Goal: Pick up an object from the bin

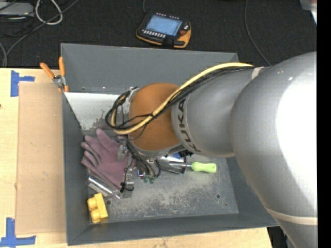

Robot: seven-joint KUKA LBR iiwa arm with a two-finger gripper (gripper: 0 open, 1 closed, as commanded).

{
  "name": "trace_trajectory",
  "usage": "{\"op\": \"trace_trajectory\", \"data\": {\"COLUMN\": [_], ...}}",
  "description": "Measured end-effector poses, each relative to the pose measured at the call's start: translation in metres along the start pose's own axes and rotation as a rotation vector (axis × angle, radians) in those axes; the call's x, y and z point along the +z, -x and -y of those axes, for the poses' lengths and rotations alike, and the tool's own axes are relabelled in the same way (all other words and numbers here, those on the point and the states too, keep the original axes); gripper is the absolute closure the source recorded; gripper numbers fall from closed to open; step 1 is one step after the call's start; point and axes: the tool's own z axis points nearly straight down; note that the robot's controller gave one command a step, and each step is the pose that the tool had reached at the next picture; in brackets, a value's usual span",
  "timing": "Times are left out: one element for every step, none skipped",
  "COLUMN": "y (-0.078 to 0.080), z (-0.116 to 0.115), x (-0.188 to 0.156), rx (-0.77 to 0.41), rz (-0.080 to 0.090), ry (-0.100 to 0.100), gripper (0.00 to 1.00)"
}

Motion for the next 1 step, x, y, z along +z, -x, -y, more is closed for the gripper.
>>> {"op": "trace_trajectory", "data": {"y": [-0.0010], "z": [0.0193], "x": [-0.0020], "rx": [0.028], "rz": [-0.006], "ry": [0.001], "gripper": [0.00]}}
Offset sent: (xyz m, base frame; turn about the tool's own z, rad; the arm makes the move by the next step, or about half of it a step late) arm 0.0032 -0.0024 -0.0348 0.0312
